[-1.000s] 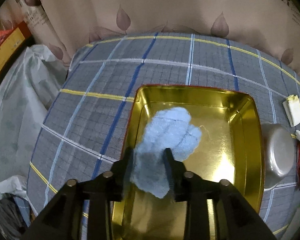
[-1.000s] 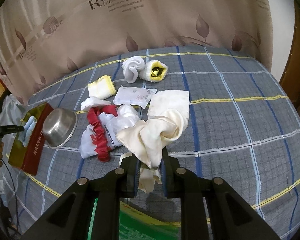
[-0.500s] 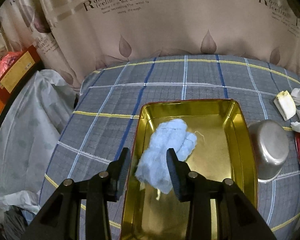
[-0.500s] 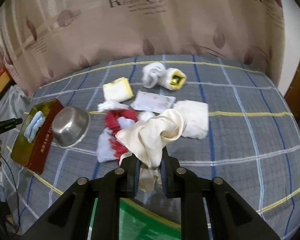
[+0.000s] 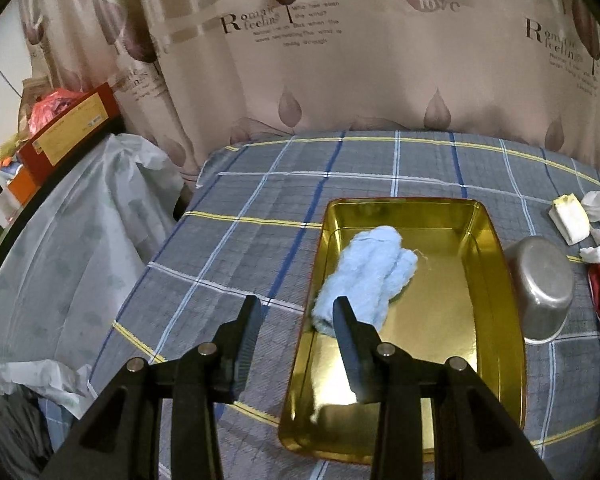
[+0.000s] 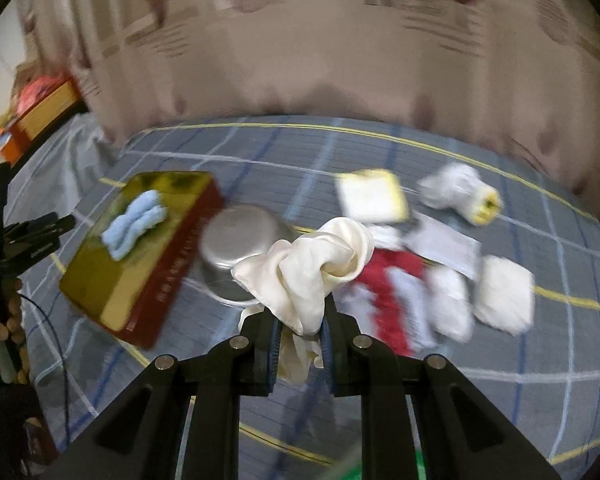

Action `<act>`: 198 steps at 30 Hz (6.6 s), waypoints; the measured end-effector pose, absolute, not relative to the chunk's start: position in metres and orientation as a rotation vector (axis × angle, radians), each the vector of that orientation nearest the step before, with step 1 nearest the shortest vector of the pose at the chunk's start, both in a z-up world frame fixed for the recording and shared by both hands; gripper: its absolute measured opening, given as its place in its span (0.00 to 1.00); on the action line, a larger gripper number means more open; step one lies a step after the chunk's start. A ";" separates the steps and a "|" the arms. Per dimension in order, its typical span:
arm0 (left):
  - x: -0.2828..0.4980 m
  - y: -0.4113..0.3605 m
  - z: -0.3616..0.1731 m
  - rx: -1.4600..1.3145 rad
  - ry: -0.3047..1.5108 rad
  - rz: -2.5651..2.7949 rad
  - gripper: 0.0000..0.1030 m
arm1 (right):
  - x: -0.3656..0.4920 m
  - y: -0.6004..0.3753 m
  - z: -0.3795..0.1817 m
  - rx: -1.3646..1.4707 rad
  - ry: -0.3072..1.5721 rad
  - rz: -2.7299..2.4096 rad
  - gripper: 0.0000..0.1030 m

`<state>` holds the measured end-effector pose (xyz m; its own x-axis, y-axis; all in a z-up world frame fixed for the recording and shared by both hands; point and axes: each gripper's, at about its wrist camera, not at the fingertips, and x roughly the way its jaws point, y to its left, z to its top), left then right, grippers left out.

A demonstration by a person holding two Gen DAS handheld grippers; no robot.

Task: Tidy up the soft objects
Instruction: 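Carry the cream scrunchie with the right gripper into the tray beside the towel and release, then move the right gripper back to the pile and grasp the white foam pad, then grasp the white cloth by the red ribbon with the left gripper while the right gripper holds the white pad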

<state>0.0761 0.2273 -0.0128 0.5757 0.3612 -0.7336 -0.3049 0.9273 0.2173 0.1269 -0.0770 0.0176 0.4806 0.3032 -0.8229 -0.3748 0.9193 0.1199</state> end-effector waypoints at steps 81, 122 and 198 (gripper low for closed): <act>0.065 0.250 -0.026 -0.048 0.883 0.395 0.37 | 0.146 -0.019 0.019 -0.211 0.948 0.500 0.65; 0.106 0.078 -0.009 0.212 0.900 0.065 0.42 | 0.238 -0.247 -0.082 -0.065 1.184 0.107 0.83; 0.236 -0.058 -0.044 -0.130 1.172 -0.264 0.05 | 0.197 -0.289 -0.092 -0.015 1.001 0.015 0.73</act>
<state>0.2360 -0.0579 -0.0439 0.3624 -0.2720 -0.8915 0.1371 0.9616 -0.2376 0.1970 -0.2893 -0.0920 0.5390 0.0055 -0.8423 -0.0193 0.9998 -0.0058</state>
